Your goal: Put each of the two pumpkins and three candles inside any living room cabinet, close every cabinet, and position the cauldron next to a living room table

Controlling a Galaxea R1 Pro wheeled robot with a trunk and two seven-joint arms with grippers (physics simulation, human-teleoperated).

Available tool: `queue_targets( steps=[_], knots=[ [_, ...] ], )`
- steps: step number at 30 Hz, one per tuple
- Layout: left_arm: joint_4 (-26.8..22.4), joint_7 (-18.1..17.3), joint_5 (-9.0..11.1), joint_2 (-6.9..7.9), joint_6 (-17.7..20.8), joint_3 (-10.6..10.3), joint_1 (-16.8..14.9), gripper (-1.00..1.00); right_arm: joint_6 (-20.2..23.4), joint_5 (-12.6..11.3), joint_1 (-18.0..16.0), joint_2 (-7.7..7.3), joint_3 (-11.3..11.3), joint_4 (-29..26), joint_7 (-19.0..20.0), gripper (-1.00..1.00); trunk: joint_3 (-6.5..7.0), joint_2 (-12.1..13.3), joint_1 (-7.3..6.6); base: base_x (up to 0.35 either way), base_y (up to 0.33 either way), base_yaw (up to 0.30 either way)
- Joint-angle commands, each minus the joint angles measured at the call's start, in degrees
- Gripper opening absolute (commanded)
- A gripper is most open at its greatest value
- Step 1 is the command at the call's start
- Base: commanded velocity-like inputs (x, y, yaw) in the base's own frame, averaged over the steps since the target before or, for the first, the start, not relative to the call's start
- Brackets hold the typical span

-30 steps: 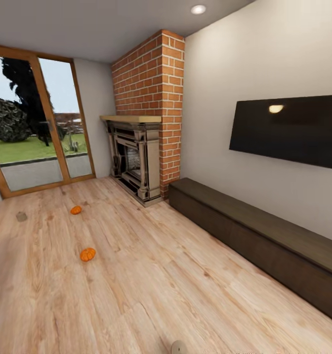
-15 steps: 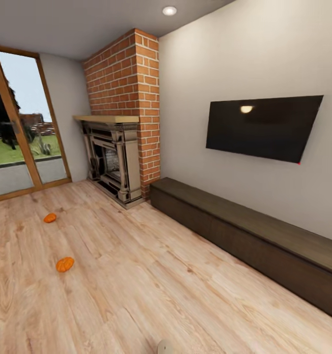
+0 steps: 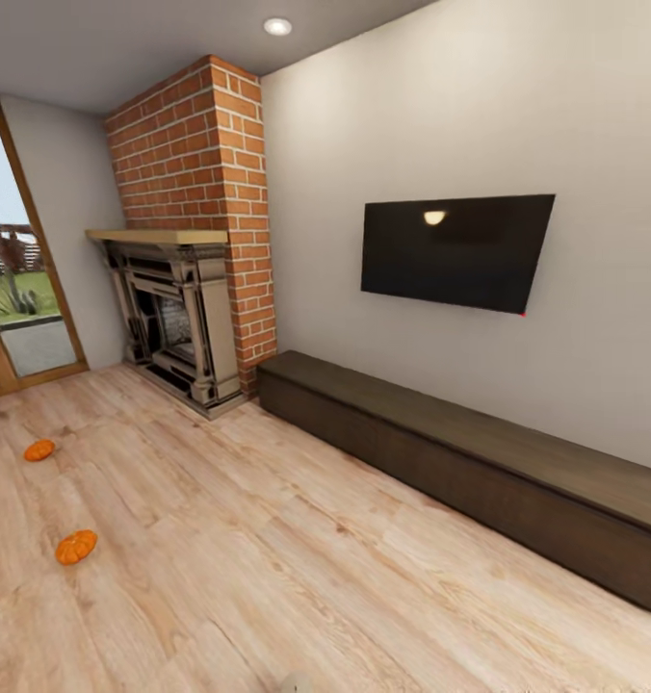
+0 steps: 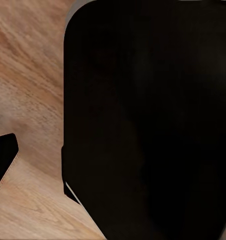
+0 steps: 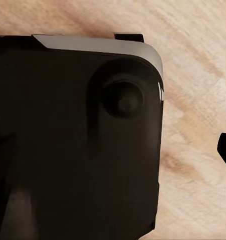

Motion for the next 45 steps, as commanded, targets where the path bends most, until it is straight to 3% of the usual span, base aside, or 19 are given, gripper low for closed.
queue_targets(
  steps=[1,45],
  knots=[
    [-0.03,-0.01,0.3,0.0,-0.01,0.14,-0.01,1.0,-0.03,0.02,-0.04,0.0,-0.01,0.01,0.08,1.0,0.0,-0.03,0.0,0.0,0.0,-0.248],
    [-0.03,-0.01,0.3,0.0,-0.01,0.16,0.0,1.0,-0.03,0.02,-0.05,0.02,-0.02,0.01,0.0,1.0,2.81,-0.03,0.0,0.0,0.0,-0.238]
  ],
)
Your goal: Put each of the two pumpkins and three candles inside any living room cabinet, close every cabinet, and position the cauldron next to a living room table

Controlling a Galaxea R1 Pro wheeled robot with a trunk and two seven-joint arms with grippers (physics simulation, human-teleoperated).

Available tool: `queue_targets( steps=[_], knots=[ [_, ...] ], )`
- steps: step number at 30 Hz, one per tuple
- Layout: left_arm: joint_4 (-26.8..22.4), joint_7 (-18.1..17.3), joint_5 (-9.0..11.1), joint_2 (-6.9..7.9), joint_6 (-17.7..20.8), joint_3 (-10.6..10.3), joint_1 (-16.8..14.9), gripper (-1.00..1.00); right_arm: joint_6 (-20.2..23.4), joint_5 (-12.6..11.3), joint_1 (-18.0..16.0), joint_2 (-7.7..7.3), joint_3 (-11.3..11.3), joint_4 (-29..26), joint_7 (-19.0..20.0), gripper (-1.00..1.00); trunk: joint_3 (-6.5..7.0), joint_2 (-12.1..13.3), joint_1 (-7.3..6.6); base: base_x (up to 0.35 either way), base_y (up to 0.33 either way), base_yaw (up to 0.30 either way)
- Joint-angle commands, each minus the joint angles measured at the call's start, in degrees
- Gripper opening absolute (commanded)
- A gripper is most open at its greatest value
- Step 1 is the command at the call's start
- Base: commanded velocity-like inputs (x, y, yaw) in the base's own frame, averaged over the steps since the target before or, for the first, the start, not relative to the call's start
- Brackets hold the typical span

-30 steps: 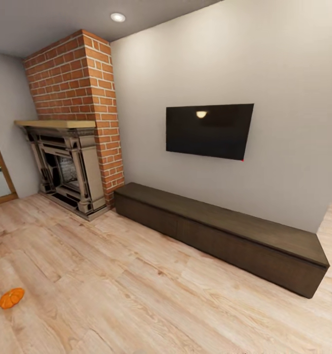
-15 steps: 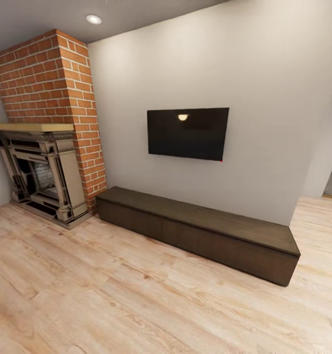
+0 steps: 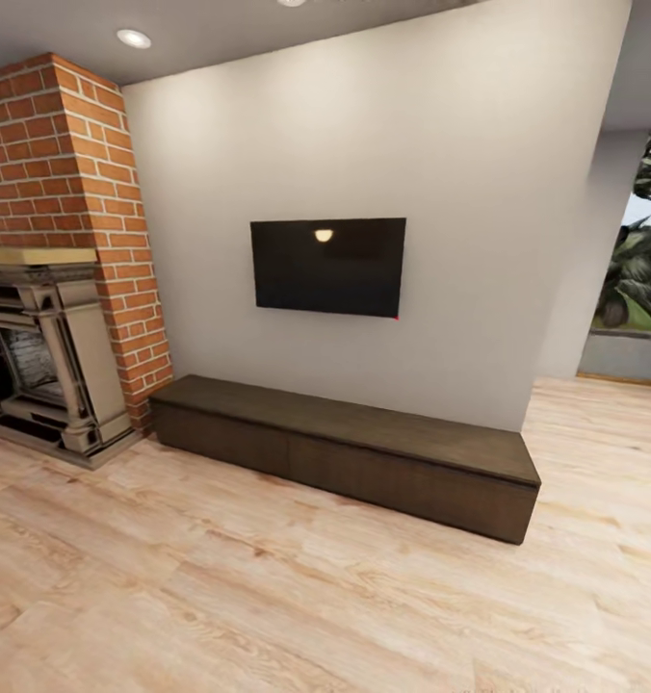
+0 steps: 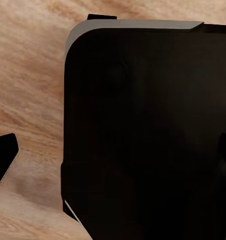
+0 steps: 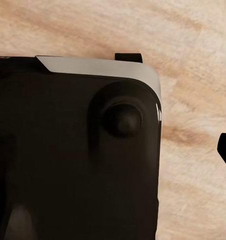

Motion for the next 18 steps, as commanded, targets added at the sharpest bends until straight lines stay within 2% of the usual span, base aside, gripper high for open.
queue_targets(
  steps=[1,18],
  knots=[
    [-0.03,-0.01,0.3,0.0,-0.01,0.13,-0.01,1.0,-0.03,0.02,-0.03,-0.01,-0.01,0.01,0.07,1.0,-0.01,-0.03,0.0,0.0,0.0,-0.238],
    [-0.03,-0.01,0.3,0.0,-0.07,0.12,-0.01,1.0,-0.03,0.02,-0.03,-0.02,-0.01,0.01,0.07,1.0,0.6,-0.03,0.0,0.0,-0.002,-0.257]
  ],
)
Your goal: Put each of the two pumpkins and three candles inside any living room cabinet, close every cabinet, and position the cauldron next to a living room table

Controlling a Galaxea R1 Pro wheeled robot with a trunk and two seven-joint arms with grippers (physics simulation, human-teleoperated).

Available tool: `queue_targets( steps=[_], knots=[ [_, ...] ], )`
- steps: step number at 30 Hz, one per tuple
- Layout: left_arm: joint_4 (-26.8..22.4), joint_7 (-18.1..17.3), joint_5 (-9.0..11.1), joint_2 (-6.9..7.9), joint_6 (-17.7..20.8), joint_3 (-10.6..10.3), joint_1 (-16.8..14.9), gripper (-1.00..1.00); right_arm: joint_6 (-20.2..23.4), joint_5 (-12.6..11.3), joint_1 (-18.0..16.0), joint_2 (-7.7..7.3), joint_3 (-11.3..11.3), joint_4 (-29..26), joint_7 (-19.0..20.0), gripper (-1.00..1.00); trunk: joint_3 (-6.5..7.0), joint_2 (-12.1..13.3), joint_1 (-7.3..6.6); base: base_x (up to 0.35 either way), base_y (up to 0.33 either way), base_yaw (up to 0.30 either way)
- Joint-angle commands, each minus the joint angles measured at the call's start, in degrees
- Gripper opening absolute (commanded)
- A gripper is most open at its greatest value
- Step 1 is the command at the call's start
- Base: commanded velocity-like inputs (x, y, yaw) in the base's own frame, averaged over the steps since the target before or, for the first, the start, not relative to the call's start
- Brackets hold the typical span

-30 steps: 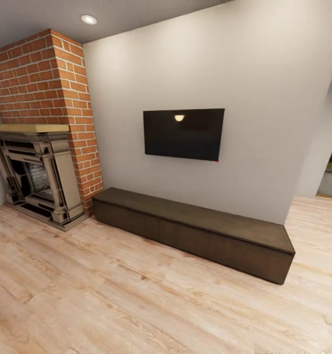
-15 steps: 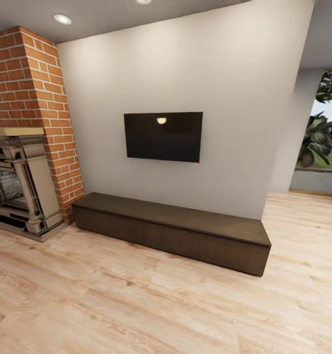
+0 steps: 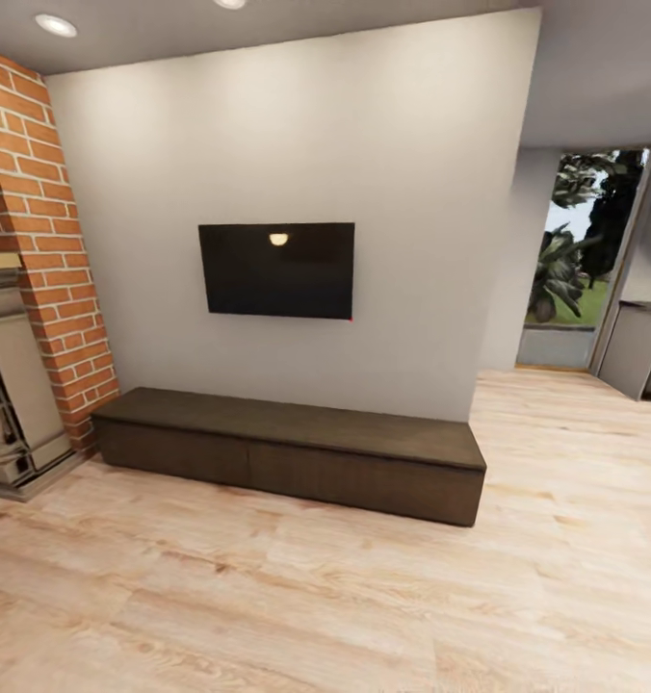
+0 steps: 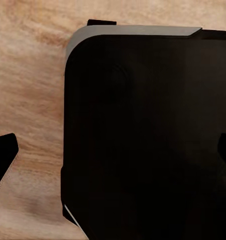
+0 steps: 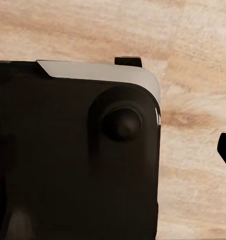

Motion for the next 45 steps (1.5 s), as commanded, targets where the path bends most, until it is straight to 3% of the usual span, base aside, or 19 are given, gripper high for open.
queue_targets(
  steps=[1,18,26,45],
  knots=[
    [-0.03,-0.01,0.3,0.0,-0.02,0.15,-0.01,1.0,-0.03,0.02,-0.04,0.0,-0.01,0.02,0.07,1.0,-0.06,-0.03,0.0,0.0,-0.091,-0.289],
    [-0.03,-0.01,0.3,0.0,0.01,0.13,-0.01,1.0,-0.03,0.02,-0.04,0.01,-0.01,0.02,0.07,1.0,-0.06,-0.03,0.0,0.094,-0.232,-0.245],
    [-0.03,-0.01,0.3,0.08,0.03,0.2,-0.01,1.0,-0.03,0.02,-0.05,0.01,-0.01,0.02,0.07,1.0,-0.06,-0.03,0.0,0.197,-0.175,0.013],
    [-0.03,-0.01,0.3,0.09,0.02,0.22,-0.01,1.0,-0.03,0.02,-0.04,0.01,-0.01,0.02,-0.02,1.0,-0.06,-0.03,0.0,0.256,-0.009,0.113]
  ],
)
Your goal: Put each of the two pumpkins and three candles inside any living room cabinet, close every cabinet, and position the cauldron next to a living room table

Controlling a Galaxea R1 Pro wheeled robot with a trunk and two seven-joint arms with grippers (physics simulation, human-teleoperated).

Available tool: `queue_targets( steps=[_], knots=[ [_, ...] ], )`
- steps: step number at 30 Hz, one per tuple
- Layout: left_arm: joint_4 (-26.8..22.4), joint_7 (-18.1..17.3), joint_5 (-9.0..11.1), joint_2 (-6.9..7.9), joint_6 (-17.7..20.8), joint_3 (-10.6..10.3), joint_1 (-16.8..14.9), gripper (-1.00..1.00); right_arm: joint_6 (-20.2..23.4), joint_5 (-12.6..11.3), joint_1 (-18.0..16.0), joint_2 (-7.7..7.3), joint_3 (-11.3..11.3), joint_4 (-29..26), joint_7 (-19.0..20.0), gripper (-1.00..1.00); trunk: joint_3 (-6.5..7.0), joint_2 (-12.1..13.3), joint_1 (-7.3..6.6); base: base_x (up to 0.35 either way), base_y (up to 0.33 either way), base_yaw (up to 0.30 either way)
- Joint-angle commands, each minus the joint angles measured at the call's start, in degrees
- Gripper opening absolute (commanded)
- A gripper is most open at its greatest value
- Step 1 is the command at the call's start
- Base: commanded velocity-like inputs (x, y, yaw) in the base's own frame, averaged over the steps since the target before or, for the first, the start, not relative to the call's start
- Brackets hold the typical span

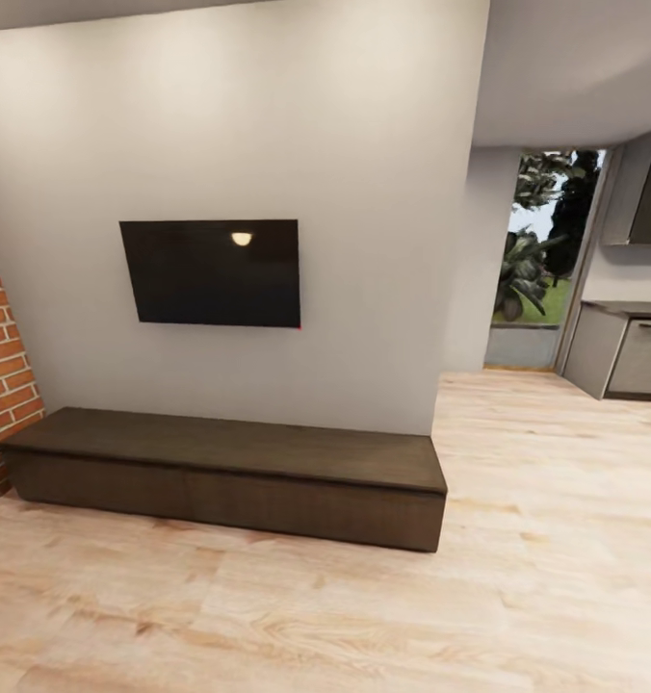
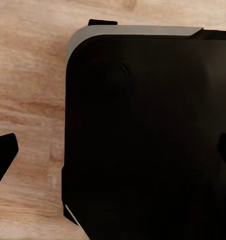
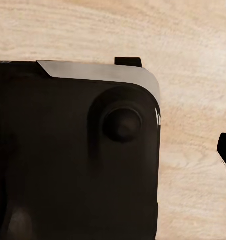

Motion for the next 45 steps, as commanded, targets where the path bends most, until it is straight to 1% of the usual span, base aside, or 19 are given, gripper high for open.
queue_targets(
  steps=[1,13,17,31,39,45],
  knots=[
    [-0.04,-0.01,0.3,0.0,0.0,0.15,-0.01,1.0,-0.03,0.02,-0.02,-0.01,0.0,-0.01,0.06,1.0,-0.06,-0.03,0.03,0.285,0.0,0.003],
    [-0.04,-0.01,0.3,0.0,0.01,0.14,-0.01,1.0,-0.03,0.02,-0.03,-0.01,0.0,-0.01,0.06,1.0,-0.06,-0.03,0.03,0.295,-0.085,-0.001],
    [-0.04,-0.01,0.3,0.0,0.0,0.15,-0.01,1.0,-0.03,0.02,-0.06,-0.01,0.0,-0.01,0.06,1.0,-0.01,-0.03,0.03,0.307,0.008,-0.115],
    [-0.04,-0.01,0.3,0.0,0.02,0.09,-0.01,1.0,-0.03,0.02,-0.02,-0.01,0.0,-0.01,0.06,1.0,0.48,-0.03,0.03,0.312,0.138,-0.242],
    [-0.04,-0.01,0.3,0.0,-0.01,0.1,-0.01,1.0,-0.03,0.02,-0.03,-0.01,0.0,-0.01,0.06,1.0,0.54,-0.03,0.03,0.297,0.183,-0.052],
    [-0.04,-0.01,0.3,0.0,-0.01,0.11,-0.01,1.0,-0.03,0.02,-0.04,-0.01,0.0,-0.01,0.06,1.0,0.55,-0.03,0.03,0.083,0.044,-0.004]
  ],
)
